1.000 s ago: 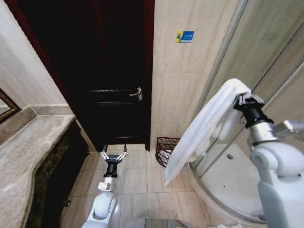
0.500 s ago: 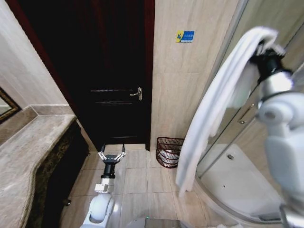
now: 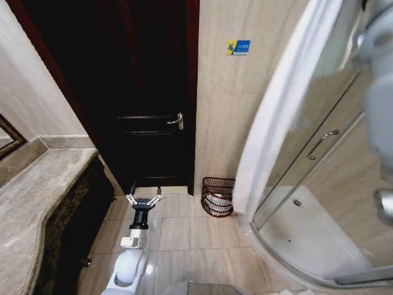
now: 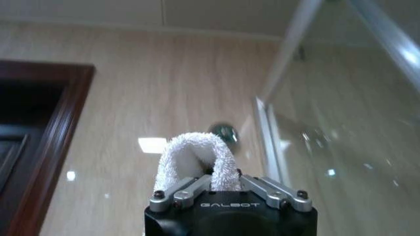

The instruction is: Discard the used towel into the hamper.

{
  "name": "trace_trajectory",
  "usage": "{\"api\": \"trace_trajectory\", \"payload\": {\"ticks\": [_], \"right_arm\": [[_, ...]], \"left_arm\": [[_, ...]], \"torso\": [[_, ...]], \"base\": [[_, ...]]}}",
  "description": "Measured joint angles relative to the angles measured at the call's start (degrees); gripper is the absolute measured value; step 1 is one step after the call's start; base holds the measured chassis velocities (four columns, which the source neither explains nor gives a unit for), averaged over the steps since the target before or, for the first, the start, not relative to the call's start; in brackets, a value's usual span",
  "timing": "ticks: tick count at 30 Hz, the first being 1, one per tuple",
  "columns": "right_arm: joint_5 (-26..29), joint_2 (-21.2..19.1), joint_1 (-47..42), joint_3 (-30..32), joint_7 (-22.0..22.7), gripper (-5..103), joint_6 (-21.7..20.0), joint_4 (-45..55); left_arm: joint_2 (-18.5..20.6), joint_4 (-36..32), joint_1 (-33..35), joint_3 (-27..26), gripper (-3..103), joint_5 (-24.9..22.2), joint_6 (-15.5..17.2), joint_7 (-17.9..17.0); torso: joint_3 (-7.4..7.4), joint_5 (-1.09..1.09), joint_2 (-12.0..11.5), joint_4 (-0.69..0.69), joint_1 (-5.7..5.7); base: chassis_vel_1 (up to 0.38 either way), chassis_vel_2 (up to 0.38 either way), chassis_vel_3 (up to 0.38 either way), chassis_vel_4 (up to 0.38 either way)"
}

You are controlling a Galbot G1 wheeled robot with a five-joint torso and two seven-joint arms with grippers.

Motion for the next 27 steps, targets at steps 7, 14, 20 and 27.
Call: {"api": "trace_trajectory", "payload": {"ticks": [7,14,20,27], "right_arm": [[-10.45,9.06,7.96,-2.13,-6.69,3,4.15,-19.1],[-16.84,10.78,1.84,0.42,-8.97,3,6.71,-23.79],[-17.38,9.58,-5.34,1.62,-8.86,3,7.45,-21.38],[-15.84,9.6,-10.88,1.69,-7.38,3,7.46,-14.93]], "left_arm": [[0.07,0.52,0.98,-0.77,100,-0.72,-0.82,0.04],[0.23,0.3,1.68,-2.01,100,-0.95,-1.55,0.66],[0.16,0.61,1.88,-1.95,100,-0.76,-2.14,0.98],[-0.29,1.25,2.22,-1.27,100,0.78,-2.25,1.09]], "torso": [[-0.01,0.0,0.01,0.0,-0.02],[-0.01,0.03,0.01,-0.02,-0.02],[0.0,0.03,0.0,-0.03,0.0],[-0.3,-0.05,-0.55,-0.04,-0.27]], "base": [[0.0,0.0,0.0,0.0],[0.0,0.0,0.0,0.0],[0.0,0.0,0.0,0.0],[0.0,0.0,0.0,0.0]]}}
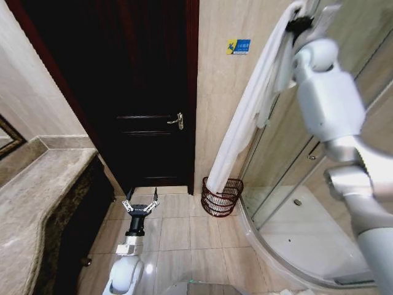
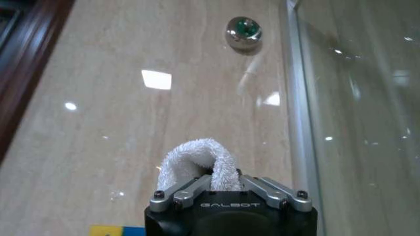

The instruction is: Discard the used towel into the hamper.

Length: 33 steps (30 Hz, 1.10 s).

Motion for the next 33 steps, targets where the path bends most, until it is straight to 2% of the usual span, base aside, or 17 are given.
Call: {"api": "trace_trajectory", "payload": {"ticks": [8,12,22,33], "right_arm": [[1.48,-0.18,-4.33,1.26,1.04,3,-0.2,3.35],[2.56,-0.59,-6.51,2.69,1.43,3,-0.41,4.55],[1.06,-1.18,-11.23,4.03,1.03,3,1.01,3.89],[-1.45,2.08,-15.65,5.43,-0.18,3,4.45,-1.3]], "left_arm": [[0.07,0.18,0.5,0.05,100,0.42,-0.07,-0.11],[0.05,0.23,0.56,0.12,100,0.77,-0.19,-0.14],[-0.11,0.78,0.94,0.86,100,1.95,-0.73,-0.11],[-0.48,1.3,1.88,1.28,100,3.15,-1.79,-0.16]], "torso": [[-1.56,0.08,-2.97,-0.01,-1.27],[-2.26,0.04,-4.25,-0.01,-1.9],[-4.07,0.06,-7.75,0.01,-3.57],[-6.17,0.04,-11.53,0.0,-5.29]], "base": [[0.0,0.0,0.0,0.0],[0.0,0.0,0.0,0.0],[0.0,0.0,0.0,0.0],[0.0,0.0,0.0,0.0]]}}
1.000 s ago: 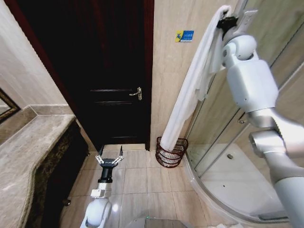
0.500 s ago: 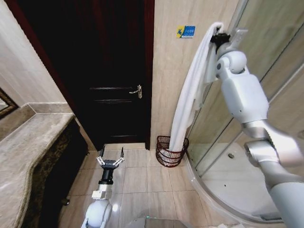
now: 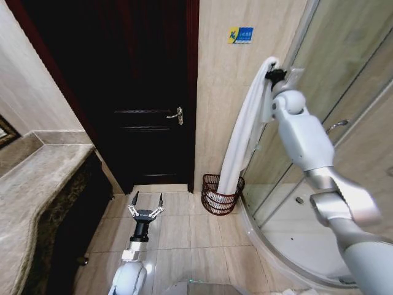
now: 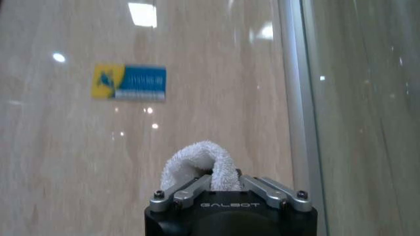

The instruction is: Discard the used towel into the hamper.

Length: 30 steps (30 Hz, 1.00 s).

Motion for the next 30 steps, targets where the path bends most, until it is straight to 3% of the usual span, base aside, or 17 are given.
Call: {"api": "trace_trajectory", "payload": {"ticks": [10,21,30], "right_arm": [[-0.1,3.63,-2.4,1.33,-0.71,3,1.74,-2.68],[-0.42,5.42,-2.66,1.05,-0.35,3,-2.08,-5.37],[-0.04,5.55,-4.22,1.41,0.2,3,-2.71,-4.35]], "left_arm": [[0.07,0.3,0.56,-0.21,100,0.02,-0.73,-0.02],[0.55,0.2,1.55,-1.06,100,-1.1,-1.53,0.11],[0.7,0.14,2.02,-1.54,100,-1.43,-2.04,0.12]], "torso": [[-1.89,0.0,-3.41,0.01,-1.55],[-3.89,0.01,-7.13,0.0,-3.25],[-5.27,0.02,-9.64,0.0,-4.39]], "base": [[0.0,0.0,0.0,0.0],[0.0,0.0,0.0,0.0],[0.0,0.0,0.0,0.0]]}}
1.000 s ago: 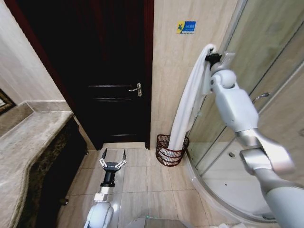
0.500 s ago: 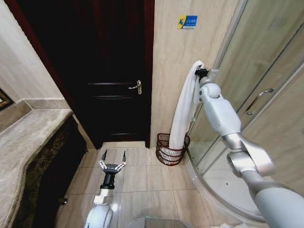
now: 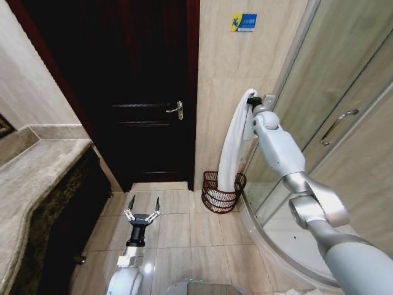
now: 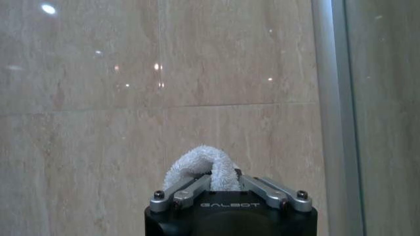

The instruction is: Discard the used towel into the hamper.

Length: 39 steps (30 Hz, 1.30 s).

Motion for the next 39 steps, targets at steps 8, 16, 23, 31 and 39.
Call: {"api": "trace_trajectory", "payload": {"ticks": [8,16,23,31,39], "right_arm": [[0.01,-0.41,-1.06,0.76,-0.11,3,-0.36,1.18],[0.17,-1.28,-2.86,0.78,0.16,3,-0.39,3.38],[0.26,-1.65,-3.75,0.84,0.46,3,-0.38,4.26],[-0.02,-1.46,-4.49,0.96,0.72,3,0.58,4.47],[-0.72,-1.64,-4.67,1.01,-0.22,3,1.35,4.32]], "left_arm": [[-0.3,0.06,0.05,0.22,100,0.38,-0.07,0.08],[-0.27,-0.08,0.21,0.32,100,0.75,-0.16,0.12],[-0.58,0.06,0.6,0.58,100,1.32,-0.72,0.13],[-0.46,0.23,0.55,0.56,100,1.4,-0.84,0.12],[-0.41,0.84,0.27,0.66,100,1.34,-0.89,0.12]], "torso": [[-1.33,-0.01,-2.46,0.0,-1.12],[-2.49,-0.01,-4.56,-0.01,-2.09],[-3.26,-0.02,-6.0,0.0,-2.74],[-4.53,-0.02,-8.34,0.01,-3.86],[-5.64,-0.01,-10.39,0.0,-4.73]], "base": [[0.0,0.0,0.0,0.0],[0.0,0.0,0.0,0.0],[0.0,0.0,0.0,0.0],[0.0,0.0,0.0,0.0],[0.0,0.0,0.0,0.0]]}}
